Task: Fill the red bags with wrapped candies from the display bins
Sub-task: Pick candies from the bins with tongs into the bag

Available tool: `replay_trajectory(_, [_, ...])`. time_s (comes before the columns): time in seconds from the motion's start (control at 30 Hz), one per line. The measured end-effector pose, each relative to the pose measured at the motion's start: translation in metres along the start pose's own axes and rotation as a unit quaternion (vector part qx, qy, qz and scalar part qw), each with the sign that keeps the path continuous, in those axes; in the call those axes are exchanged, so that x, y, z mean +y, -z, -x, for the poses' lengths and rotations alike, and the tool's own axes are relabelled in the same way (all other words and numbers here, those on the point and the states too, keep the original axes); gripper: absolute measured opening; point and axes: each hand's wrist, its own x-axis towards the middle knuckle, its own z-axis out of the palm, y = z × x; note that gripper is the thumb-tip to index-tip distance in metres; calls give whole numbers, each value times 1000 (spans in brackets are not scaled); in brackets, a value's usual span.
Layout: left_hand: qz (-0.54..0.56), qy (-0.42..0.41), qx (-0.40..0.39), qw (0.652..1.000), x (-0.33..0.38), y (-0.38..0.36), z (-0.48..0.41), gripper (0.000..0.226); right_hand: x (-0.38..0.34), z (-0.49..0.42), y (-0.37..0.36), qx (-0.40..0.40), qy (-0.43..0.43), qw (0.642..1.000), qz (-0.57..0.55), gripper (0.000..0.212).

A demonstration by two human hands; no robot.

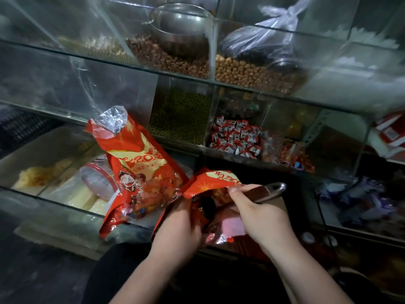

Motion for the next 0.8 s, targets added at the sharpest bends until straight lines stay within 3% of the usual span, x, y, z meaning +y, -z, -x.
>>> replay_trajectory(0.13, [-7, -6, -4, 1000, 0, -4, -5, 64, -9, 18, 8, 6, 32, 999, -42, 12])
replay_trajectory(0.23, [-32, 13, -26, 999, -1, -8, -11, 59, -19, 26, 17, -4, 0, 993, -115, 11])
replay_trajectory(0.4, [-22, -26, -62, 997, 5, -16, -18, 54, -23, 34, 43, -5, -61, 970, -236, 11])
replay_trajectory(0.63, [-31, -72, 23, 997, 19, -27, -21, 30, -4, 41, 60, -49, -143, 933, -328, 17])
replay_trajectory(0.8, [-68, -142, 52, 986, 24, -27, -17, 35, -3, 45, 71, -38, -127, 926, -353, 37])
